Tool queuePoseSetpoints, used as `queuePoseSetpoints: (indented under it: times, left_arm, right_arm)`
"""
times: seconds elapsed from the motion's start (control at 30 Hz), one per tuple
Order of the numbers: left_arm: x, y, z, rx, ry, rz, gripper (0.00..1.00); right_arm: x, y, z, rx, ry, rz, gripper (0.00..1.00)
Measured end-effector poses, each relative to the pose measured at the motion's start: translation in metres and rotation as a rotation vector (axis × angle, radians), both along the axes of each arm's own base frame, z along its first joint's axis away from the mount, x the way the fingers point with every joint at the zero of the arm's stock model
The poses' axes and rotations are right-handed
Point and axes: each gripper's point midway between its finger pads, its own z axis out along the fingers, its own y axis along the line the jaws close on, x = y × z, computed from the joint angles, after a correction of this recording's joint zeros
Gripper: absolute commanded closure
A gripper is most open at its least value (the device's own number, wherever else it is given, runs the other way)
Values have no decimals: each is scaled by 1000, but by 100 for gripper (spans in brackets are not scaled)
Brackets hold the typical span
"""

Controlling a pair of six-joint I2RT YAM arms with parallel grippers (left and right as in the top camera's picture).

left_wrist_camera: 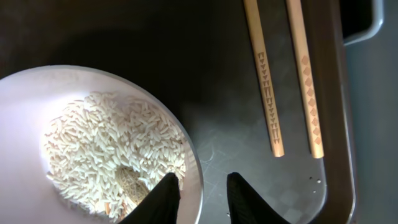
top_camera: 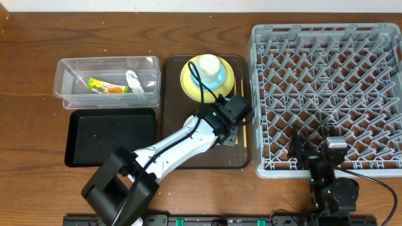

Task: Sort waste into correct bins and load items into the dishwasher rack
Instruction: 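Reach left gripper to the rim of the white rice bowl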

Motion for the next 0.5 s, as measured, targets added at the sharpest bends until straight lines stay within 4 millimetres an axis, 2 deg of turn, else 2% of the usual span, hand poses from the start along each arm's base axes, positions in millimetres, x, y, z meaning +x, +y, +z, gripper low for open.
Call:
queuePoseSetpoints:
  times: [0.5]
  left_arm:
    - [3, 5, -6, 36, -9, 7, 74]
  right_arm:
    - [0, 0, 0, 0, 0, 0, 1]
